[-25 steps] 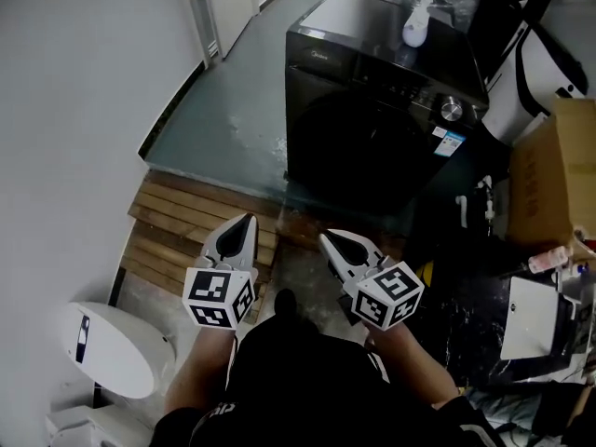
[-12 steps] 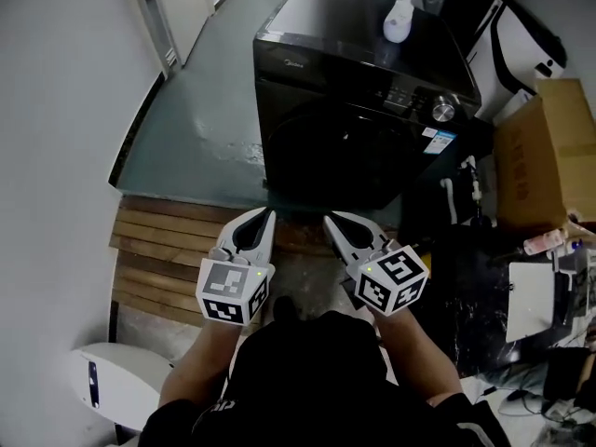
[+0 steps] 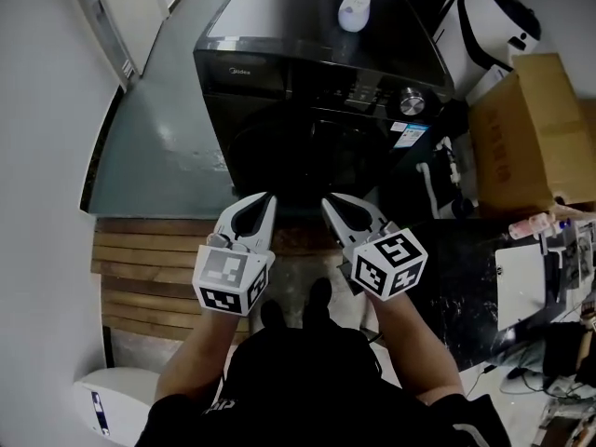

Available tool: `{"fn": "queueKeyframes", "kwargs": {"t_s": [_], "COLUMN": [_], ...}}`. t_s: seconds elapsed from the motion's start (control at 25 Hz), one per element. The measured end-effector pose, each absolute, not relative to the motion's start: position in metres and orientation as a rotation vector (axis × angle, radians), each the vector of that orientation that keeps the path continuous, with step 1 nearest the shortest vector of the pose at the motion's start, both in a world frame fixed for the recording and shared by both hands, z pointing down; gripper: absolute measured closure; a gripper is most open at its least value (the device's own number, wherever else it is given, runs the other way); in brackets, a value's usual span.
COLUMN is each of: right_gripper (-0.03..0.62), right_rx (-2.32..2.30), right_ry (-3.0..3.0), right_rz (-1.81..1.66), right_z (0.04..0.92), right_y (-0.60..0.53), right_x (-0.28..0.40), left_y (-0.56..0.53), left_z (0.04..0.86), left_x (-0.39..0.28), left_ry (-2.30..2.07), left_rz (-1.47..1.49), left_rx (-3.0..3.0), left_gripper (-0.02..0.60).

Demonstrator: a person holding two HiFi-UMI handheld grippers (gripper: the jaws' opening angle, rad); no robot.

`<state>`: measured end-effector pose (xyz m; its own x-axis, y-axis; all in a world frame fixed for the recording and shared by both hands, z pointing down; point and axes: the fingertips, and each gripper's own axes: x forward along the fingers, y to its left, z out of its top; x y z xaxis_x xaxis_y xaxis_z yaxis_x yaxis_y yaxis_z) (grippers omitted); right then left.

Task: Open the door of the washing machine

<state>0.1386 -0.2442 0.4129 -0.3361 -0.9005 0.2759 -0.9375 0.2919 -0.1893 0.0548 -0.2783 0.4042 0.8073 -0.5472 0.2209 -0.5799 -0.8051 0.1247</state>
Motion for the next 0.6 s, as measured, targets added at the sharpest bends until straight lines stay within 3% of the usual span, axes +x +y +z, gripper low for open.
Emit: {"fn": "queueKeyframes", "kwargs": {"t_s": [0.32, 0.6], "right_gripper": [0.556, 0.49], "right_rx": [1.702, 1.718], "right_ry": [-2.365, -2.269], "right_rz": [0.454, 0.477], "right_z": [0.425, 0.443], "right_y": [-0.273, -0.3], "right_x": [0.183, 0.235], "left_y": [-0.307, -0.324], "left_z": [0.404, 0.419], "left_x": [0.102, 0.129], "left_ry": [-0.869, -0.852], "left_rz": [0.272, 0.313], "left_rx": [2.812, 2.783], "left_gripper": [0.574, 0.574]}}
